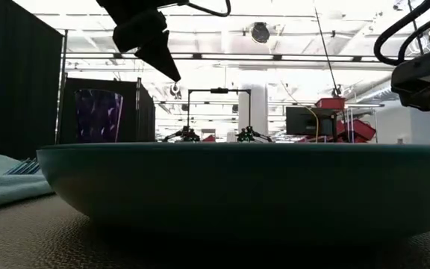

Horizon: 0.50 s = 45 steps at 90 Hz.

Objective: Set table place
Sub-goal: Move the iridescent spoon to the bottom right of the table

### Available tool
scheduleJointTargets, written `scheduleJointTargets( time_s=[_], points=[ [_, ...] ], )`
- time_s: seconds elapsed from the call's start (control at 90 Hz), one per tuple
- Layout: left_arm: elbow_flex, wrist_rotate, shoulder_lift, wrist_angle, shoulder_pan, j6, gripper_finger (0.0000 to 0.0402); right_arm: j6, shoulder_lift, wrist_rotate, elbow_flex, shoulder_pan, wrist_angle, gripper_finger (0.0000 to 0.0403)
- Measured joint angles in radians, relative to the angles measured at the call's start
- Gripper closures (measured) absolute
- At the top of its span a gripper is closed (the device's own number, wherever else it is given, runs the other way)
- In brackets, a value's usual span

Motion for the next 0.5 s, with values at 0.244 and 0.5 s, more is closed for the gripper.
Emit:
scheduleJointTargets(
  time_s=[0.244, 0.5],
  points=[
    [0.000, 0.000, 0.001, 0.000, 0.000, 0.000, 0.0402, -0.013, 0.000, 0.002, 0.000, 0.000, 0.018, 0.0382],
    [0.000, 0.037, 0.001, 0.000, 0.000, 0.000, 0.0402, -0.005, 0.000, 0.003, 0.000, 0.000, 0.015, 0.0382]
  ],
)
